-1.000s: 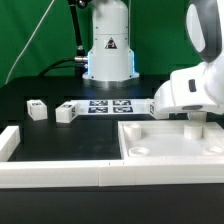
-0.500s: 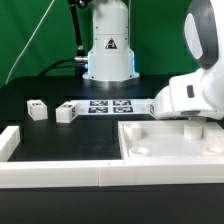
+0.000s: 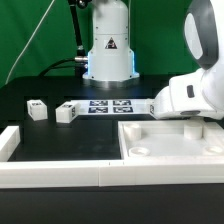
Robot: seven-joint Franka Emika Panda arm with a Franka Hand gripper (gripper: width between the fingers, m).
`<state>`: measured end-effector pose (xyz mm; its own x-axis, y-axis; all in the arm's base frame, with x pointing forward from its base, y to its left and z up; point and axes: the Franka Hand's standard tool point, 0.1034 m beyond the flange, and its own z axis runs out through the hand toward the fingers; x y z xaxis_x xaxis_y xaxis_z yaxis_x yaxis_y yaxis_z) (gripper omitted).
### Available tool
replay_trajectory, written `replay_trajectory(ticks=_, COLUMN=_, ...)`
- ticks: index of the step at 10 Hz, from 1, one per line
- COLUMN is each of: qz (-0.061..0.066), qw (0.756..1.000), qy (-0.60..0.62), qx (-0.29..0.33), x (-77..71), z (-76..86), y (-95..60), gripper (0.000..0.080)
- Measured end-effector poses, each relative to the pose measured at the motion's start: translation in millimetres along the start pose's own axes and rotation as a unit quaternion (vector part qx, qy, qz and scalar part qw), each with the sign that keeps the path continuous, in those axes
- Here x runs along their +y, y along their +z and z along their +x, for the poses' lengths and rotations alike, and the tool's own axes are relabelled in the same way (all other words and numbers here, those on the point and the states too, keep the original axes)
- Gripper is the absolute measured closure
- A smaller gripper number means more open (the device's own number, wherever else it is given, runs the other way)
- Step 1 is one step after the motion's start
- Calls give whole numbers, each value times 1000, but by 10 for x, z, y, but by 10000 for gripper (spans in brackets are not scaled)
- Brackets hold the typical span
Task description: Assemble one leg
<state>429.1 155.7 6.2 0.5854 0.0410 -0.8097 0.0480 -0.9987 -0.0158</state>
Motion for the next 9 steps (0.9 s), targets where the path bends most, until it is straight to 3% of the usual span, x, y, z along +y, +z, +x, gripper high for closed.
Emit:
replay_trajectory(ticks=3, qz=-1, qw=1000, qy=-5, qx=-6, x=9, z=-54, y=-50, gripper=480)
replay_trajectory(ticks=6, qz=-5, qw=1000, qy=-16, qx=5, x=76, z=-493, y=-590, gripper=479)
replay_trajectory(ticks=7, qz=-5, qw=1000, qy=-23, qx=2, x=126, z=-601, y=-706, gripper=479)
replay_trajectory(ticks=9, qz=-1, qw=1000, qy=-26, qx=13, x=171, z=-643, y=-834, gripper=479)
